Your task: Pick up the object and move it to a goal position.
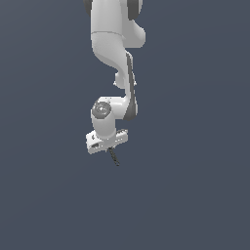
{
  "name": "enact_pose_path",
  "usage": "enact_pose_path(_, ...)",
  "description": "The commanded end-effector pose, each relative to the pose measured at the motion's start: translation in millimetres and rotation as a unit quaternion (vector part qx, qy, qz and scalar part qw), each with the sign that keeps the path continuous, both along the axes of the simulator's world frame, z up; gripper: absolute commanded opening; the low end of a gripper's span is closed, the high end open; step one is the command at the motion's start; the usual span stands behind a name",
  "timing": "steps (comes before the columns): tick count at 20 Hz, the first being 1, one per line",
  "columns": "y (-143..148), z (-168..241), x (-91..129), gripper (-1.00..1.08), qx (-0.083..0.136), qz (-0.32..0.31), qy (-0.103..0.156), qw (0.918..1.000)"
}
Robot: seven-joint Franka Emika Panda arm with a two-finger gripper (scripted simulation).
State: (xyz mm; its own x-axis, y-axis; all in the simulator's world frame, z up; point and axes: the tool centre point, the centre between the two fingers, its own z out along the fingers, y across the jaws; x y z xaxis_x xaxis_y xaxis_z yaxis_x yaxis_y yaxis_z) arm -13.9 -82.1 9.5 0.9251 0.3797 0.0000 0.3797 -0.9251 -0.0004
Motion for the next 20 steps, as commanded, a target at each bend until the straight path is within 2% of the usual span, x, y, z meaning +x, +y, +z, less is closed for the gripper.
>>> enact_pose_path(1, 0.3, 1.2, 0.3, -1.0, 0.0, 0.0, 0.0, 1.0)
enact_pose_path(10, 22.6, 37.7, 8.3, -1.0, 0.0, 0.0, 0.0, 1.0)
enact_pose_path(20, 77.0, 127.6, 28.7, -1.0, 0.0, 0.0, 0.0, 1.0)
